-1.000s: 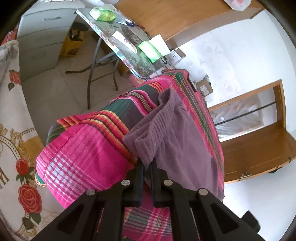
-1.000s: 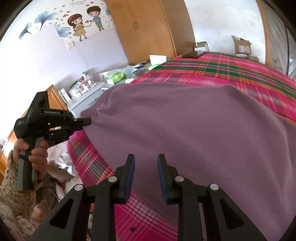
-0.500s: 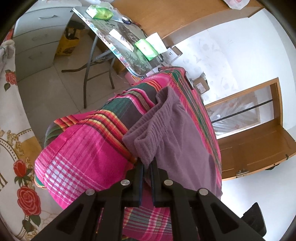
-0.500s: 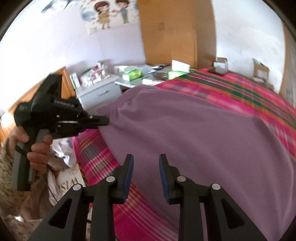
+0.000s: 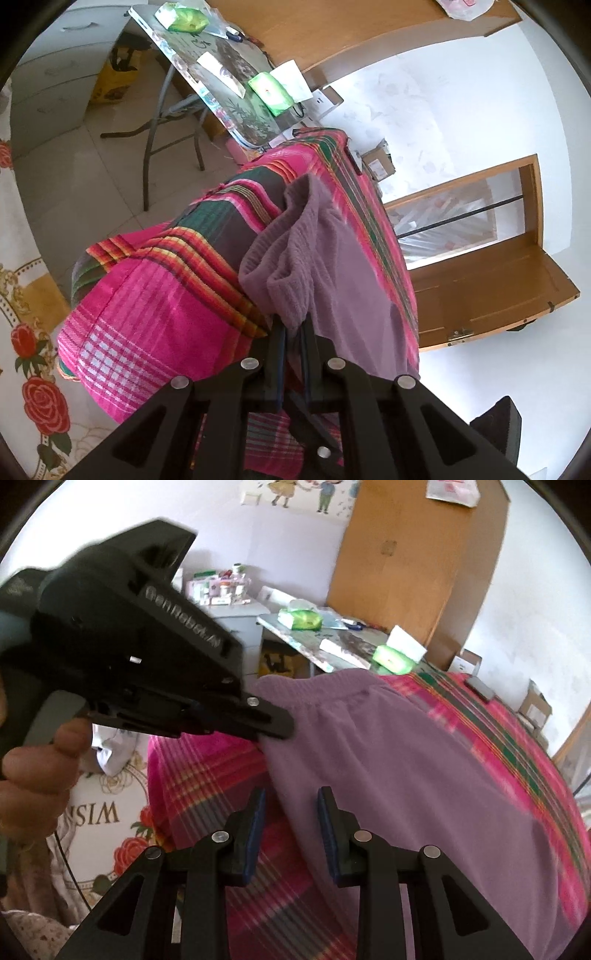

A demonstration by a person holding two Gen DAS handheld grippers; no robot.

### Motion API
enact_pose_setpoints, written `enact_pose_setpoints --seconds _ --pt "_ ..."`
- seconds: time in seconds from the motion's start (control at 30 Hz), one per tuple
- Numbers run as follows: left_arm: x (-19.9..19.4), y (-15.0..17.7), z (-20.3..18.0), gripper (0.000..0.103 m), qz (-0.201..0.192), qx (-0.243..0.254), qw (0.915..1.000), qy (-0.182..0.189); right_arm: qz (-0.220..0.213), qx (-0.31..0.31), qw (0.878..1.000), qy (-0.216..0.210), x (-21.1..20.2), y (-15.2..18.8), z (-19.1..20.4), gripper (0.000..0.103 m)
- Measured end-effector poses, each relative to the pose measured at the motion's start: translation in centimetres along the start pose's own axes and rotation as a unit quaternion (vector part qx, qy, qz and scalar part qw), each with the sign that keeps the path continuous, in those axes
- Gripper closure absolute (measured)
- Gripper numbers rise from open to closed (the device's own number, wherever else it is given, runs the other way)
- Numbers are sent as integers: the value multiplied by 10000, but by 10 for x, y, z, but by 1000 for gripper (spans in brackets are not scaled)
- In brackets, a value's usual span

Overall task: Fold clothes
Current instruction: 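Grasp the garment's waistband with the right gripper beside the left gripper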

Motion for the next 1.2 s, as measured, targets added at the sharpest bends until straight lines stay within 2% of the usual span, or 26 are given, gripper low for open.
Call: enact_pose_setpoints --seconds 0.47,0.5,0.63,0.67,0.73,0.8,0.9,1.03,1.2 --pt "-1 2 -1 96 110 42 9999 66 71 -181 9991 369 22 -17 6 74" --pt "-1 2 -1 96 124 37 9999 71 64 -178 9991 376 23 -17 6 75" --pt "-2 2 2 95 171 0 9998 105 59 -150 9984 540 25 -18 3 91" --pt "-2 2 2 95 178 -21 9998 134 70 -114 9985 525 26 -18 2 91" --pt "-6 0 4 91 174 -88 9994 288 45 -93 9986 528 26 -18 1 93" --pt "-12 -3 9 79 114 -239 9986 452 6 -60 9986 523 25 -18 0 95" --pt "-24 -11 15 68 -95 -390 9973 610 -37 28 9988 484 24 -17 -1 95" --pt "-30 -24 17 63 -176 -391 9974 585 -164 140 9988 444 20 -15 -3 96" --pt "-15 -41 14 60 143 -418 9966 701 -480 383 9974 380 8 -13 -8 96"
Point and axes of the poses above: each gripper's, at about its wrist camera, not at the fingertips, and x roughly the way its jaws point, z to its left, y to its underside, the point moved 2 cm from there along x, roughly the way its jaws point, and after that the axes turned 4 degrees about z, right-handed, at the moved point
